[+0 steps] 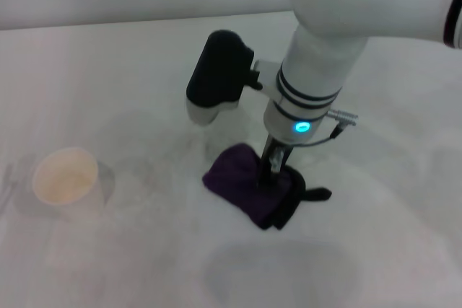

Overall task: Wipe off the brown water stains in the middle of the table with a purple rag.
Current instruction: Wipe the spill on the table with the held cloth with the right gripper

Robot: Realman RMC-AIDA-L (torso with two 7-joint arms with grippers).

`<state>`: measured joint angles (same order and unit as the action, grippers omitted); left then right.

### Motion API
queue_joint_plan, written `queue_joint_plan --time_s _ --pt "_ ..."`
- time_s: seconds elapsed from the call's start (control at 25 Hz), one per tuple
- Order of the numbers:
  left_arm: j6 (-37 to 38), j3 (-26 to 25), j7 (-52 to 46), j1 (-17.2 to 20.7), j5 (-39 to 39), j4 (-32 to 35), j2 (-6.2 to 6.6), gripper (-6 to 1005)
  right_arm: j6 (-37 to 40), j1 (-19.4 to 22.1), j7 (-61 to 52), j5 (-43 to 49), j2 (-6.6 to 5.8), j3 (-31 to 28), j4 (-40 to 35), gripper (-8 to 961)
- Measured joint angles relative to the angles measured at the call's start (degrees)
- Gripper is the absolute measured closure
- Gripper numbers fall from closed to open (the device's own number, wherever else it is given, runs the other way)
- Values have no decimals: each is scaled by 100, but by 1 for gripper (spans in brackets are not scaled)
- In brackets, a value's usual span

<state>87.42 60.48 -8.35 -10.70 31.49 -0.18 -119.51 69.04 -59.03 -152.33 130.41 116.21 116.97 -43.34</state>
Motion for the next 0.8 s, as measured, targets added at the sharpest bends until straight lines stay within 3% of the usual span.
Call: queue_joint_plan --time_s 0.28,0.64,0.8 --pt "28 14 0 -31 23 0 0 105 -275 -199 5 82 -6 -237 435 811" --pt "39 17 0 -11 25 20 6 105 317 293 9 -405 -2 301 -782 803" --pt "40 17 0 -32 25 19 14 105 244 304 11 -476 -1 380 -757 799"
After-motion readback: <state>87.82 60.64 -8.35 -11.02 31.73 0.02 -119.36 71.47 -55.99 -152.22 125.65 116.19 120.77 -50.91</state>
